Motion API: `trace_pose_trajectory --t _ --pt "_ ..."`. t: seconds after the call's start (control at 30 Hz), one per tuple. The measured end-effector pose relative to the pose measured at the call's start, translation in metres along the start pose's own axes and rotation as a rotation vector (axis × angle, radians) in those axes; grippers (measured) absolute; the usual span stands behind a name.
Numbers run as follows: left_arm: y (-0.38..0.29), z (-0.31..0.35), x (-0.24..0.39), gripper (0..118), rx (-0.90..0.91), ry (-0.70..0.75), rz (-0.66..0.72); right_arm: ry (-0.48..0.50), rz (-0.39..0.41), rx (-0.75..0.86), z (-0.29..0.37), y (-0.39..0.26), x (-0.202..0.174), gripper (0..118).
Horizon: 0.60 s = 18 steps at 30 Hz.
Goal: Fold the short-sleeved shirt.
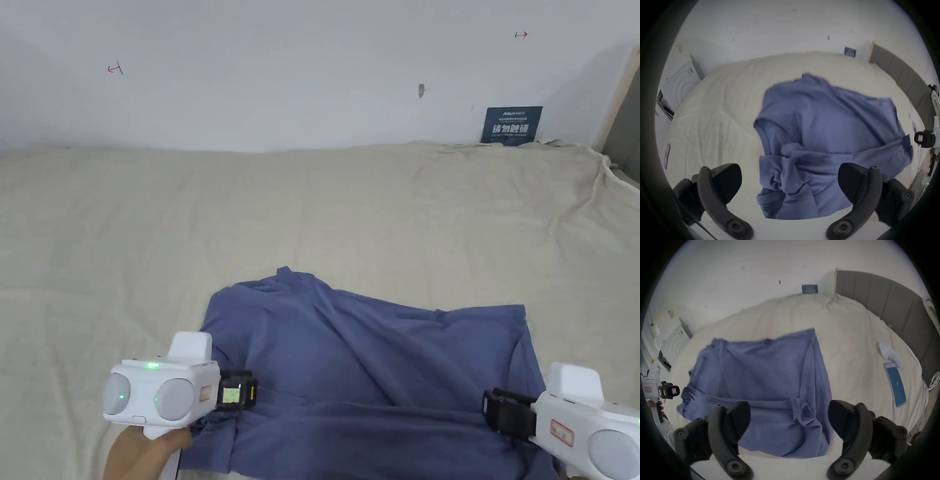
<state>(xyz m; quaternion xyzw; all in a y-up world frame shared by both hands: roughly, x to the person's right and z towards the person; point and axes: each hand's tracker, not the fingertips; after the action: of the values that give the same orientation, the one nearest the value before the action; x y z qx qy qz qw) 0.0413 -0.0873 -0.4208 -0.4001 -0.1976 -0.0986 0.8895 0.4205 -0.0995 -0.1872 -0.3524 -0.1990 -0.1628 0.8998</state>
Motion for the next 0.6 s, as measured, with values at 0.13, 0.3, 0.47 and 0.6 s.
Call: trace_pose_trajectory --t 0.13,0.3,0.47,0.6 --pt "0.001 0.043 -0.003 118 0.112 0.003 0.025 0.033 -0.029 0.104 0.041 0.003 -0.001 101" --pt "-0.016 0.081 -0.012 108 0.187 -0.013 0.061 0.034 -0.009 0.209 0.084 -0.007 -0.001 99" --pt "-0.041 0.095 -0.021 19 0.159 -0.047 0.055 0.024 0.007 0.256 0.112 -0.019 -0.002 7" --pt "-0.060 0.091 -0.029 2 0.060 -0.081 0.066 0.039 0.004 0.265 0.118 -0.030 0.003 1"
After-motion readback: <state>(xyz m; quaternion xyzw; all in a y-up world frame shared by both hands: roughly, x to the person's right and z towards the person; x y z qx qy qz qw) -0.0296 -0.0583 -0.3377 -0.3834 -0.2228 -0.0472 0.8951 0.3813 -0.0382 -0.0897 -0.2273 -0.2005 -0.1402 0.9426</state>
